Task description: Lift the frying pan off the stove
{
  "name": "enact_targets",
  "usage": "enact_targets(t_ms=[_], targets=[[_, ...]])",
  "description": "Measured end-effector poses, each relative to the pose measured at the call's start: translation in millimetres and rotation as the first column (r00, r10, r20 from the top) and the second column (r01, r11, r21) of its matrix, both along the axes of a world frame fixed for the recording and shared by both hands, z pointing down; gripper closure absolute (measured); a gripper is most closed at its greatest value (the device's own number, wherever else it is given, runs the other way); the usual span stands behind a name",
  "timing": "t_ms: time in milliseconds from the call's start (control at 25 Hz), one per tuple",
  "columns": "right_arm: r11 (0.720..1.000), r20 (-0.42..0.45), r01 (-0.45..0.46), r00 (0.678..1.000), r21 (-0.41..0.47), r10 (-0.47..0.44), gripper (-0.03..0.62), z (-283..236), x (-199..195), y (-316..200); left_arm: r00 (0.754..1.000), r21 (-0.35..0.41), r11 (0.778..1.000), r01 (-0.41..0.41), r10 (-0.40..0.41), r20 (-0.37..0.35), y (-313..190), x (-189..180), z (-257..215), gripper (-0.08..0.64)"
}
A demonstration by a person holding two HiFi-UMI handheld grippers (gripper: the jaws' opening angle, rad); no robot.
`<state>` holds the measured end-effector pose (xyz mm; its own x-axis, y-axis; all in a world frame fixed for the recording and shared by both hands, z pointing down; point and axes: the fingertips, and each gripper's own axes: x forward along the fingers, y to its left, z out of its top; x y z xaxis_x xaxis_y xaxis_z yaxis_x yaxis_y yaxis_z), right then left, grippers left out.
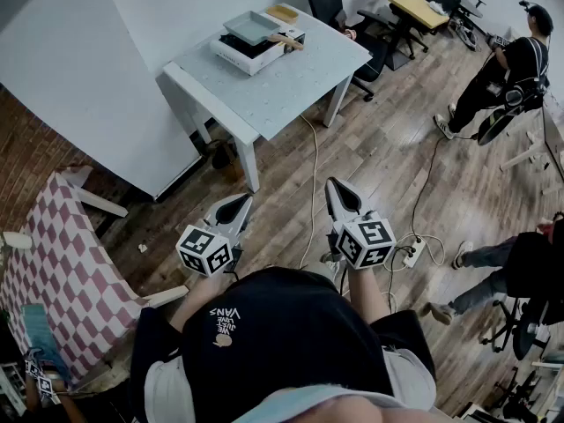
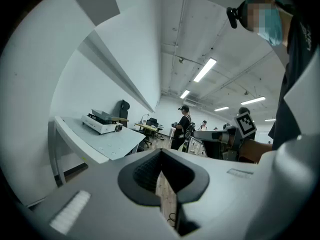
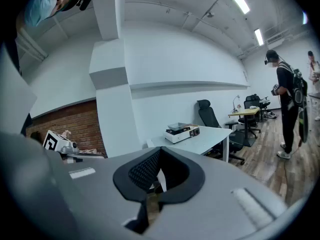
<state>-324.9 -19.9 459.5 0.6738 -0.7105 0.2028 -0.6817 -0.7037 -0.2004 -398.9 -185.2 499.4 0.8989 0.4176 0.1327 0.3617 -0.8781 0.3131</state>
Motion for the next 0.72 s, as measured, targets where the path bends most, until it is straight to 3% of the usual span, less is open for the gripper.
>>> enact_targets(t_ms=[440, 520, 720], targets=[[0.992, 0.030, -0.028, 0.999, 0.122, 0.024, 0.587, -2.6, 28.2, 6.4, 1.000, -0.008, 1.000, 0.001, -0.001, -0.029, 2.0, 26.1, -2.0, 0.557], [0.992, 0.043, -0.034, 0.999, 0.123, 0.029, 0.512, 1.0, 39.4, 11.3, 1.000, -0.006, 1.000, 0.011, -0.011, -0.029, 4.9, 36.6, -0.9, 0.546], [0.987, 0.087, -0.002, 0.996, 0.159, -0.012, 0.492, 12.9, 76.6, 25.6, 0.997, -0.011, 0.997, 0.077, -0.077, -0.025, 14.2, 78.5, -1.0, 0.412]])
